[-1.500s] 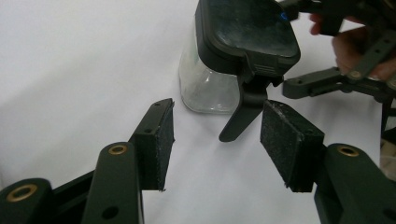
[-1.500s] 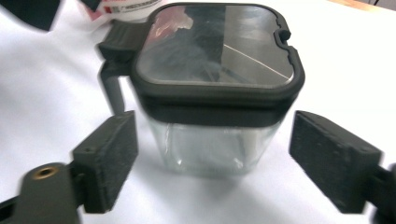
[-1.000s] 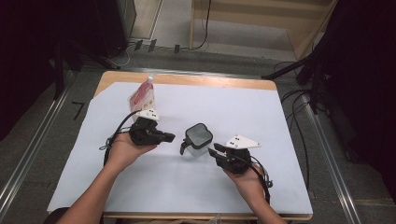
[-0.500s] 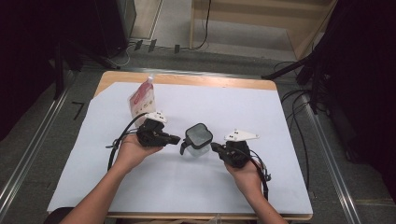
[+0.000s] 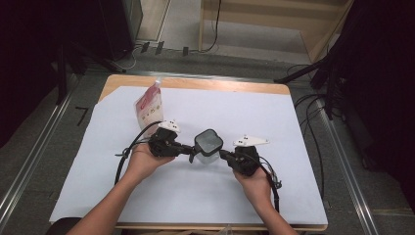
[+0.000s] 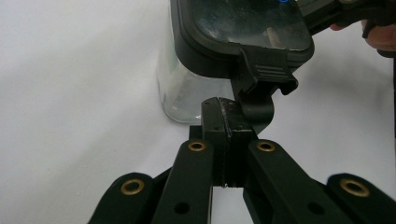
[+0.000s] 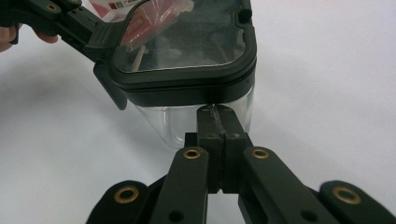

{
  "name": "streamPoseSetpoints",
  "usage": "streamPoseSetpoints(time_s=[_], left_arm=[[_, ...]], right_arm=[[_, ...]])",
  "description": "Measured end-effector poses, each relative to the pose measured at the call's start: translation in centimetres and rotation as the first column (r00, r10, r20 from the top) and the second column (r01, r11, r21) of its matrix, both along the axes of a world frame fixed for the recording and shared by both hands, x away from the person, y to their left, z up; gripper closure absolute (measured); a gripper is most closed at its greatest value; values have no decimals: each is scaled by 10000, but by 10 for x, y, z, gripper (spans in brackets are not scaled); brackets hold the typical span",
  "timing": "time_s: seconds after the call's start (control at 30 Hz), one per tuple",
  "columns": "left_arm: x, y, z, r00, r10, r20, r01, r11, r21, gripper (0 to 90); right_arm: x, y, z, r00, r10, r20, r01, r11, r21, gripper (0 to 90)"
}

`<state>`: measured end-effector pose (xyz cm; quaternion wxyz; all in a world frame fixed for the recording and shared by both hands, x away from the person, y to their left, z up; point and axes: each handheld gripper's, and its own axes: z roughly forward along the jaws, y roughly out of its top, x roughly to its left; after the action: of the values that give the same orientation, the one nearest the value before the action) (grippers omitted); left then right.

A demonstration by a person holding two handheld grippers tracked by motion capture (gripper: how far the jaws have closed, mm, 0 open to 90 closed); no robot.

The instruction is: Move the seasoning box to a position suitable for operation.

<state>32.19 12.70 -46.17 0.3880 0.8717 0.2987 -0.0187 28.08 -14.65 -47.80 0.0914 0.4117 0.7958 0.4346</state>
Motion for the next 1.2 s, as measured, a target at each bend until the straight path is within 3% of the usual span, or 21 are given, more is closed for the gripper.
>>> streamPoseSetpoints(time_s=[0.17, 0.23, 0.4, 0.57, 0.83, 0.97, 1.2], left_arm=[[-4, -5, 0, 9999, -138, -53, 138, 9999, -75, 900], [-4, -6, 0, 9992, -191, -355, 184, 9997, -177, 900], [-10, -11, 1, 9995, -194, -266, 188, 9995, -236, 900], [-12, -13, 2, 9996, -261, -141, 259, 9996, -146, 900], [-17, -19, 1, 9996, -256, -110, 253, 9994, -245, 900], [-18, -23, 0, 9994, -306, -168, 299, 9986, -433, 900], [-20, -33, -1, 9992, -389, -3, 389, 9983, -440, 900]], right_arm=[[2, -1, 0, 10000, -33, -8, 33, 10000, 4, 900], [1, -1, 0, 10000, -62, 0, 62, 10000, -24, 900], [0, -1, 1, 9998, -102, 190, 104, 9998, -142, 900], [2, -3, 2, 9995, -260, 181, 257, 9995, 196, 900], [8, -4, 1, 9988, -438, 239, 432, 9988, 224, 900], [14, -4, 3, 9991, -432, 11, 431, 9982, 424, 900], [20, -3, 2, 9982, -519, 294, 515, 9985, 158, 900]])
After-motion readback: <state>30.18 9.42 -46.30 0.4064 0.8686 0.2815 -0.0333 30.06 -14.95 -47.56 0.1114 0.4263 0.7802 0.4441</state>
